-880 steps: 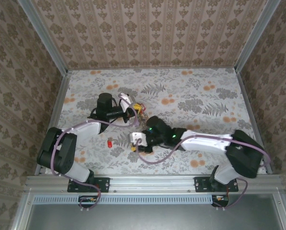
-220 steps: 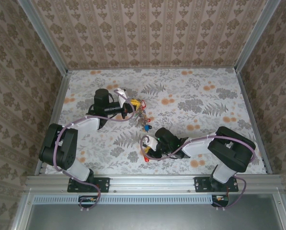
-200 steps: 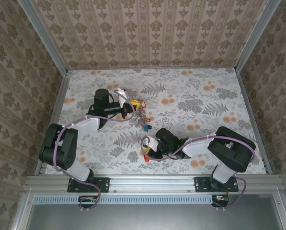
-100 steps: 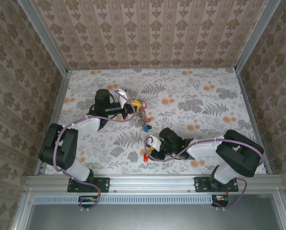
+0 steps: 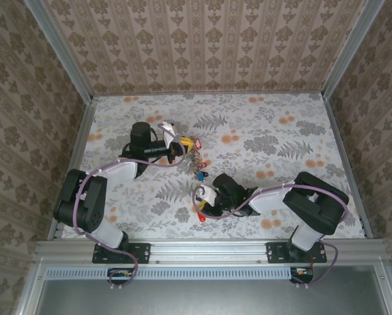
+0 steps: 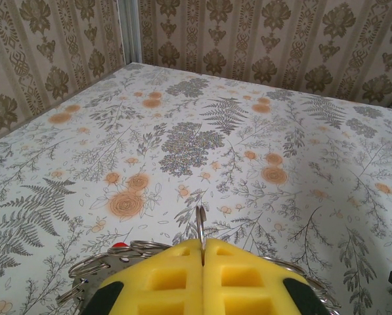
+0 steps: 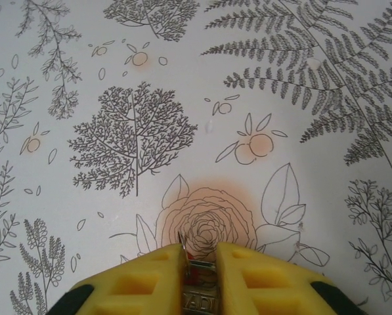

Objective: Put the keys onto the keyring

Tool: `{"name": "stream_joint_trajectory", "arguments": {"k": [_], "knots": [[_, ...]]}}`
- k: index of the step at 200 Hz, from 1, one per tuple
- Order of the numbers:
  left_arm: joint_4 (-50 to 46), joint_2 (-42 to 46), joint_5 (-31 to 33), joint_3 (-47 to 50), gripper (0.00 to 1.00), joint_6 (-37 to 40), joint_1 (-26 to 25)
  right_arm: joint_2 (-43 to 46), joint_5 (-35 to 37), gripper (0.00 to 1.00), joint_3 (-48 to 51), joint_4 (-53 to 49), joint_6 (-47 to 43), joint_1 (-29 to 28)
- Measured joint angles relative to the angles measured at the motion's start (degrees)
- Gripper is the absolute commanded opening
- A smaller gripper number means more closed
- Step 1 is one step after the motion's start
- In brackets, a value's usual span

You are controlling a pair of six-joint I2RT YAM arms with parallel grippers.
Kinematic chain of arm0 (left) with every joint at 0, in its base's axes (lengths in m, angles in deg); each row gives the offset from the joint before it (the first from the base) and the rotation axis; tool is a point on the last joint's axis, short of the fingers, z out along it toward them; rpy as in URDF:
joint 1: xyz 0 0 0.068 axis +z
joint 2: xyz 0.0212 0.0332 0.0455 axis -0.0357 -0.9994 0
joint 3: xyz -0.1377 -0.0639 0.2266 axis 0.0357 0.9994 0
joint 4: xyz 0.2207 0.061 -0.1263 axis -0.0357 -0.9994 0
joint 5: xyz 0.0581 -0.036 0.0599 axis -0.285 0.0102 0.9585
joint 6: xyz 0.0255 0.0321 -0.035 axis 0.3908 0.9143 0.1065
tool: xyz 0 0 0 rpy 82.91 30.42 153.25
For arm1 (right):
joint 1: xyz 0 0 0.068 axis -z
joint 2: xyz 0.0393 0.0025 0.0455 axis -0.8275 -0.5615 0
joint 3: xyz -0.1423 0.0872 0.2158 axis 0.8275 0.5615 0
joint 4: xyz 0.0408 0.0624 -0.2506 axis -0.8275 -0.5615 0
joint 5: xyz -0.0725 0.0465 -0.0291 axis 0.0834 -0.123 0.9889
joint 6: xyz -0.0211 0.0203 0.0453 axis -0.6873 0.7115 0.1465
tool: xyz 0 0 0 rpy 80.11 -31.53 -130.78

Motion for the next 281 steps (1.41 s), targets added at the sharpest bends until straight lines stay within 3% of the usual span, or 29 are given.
{"name": "stream_joint_trajectory", "arguments": {"k": [67,108,138,170,233,281], "knots": [[-0.9,0.0,0.0,0.0,0.0,0.0,0.0,-0.1,-2.8,0.23,-0.6,-1.2,-0.5,0.0],[-0.9,0.0,0.0,0.0,0.0,0.2,0.0,-0.1,-3.5,0.1,-1.4,-3.1,-2.1,0.0],[-1.2,0.0,0.0,0.0,0.0,0.5,0.0,-0.1,-3.6,0.18,-1.4,-3.9,-3.2,0.0],[-1.4,0.0,0.0,0.0,0.0,0.5,0.0,-0.1,-4.1,0.2,-1.6,-4.8,-4.0,0.0],[-2.2,0.3,0.0,0.0,0.0,0.8,0.0,-0.1,-5.0,0.0,-3.0,-7.8,-6.8,0.0],[-2.3,1.0,0.0,0.0,0.0,1.5,0.0,6.6,-2.4,0.0,0.5,-6.9,-5.0,1.4]]}}
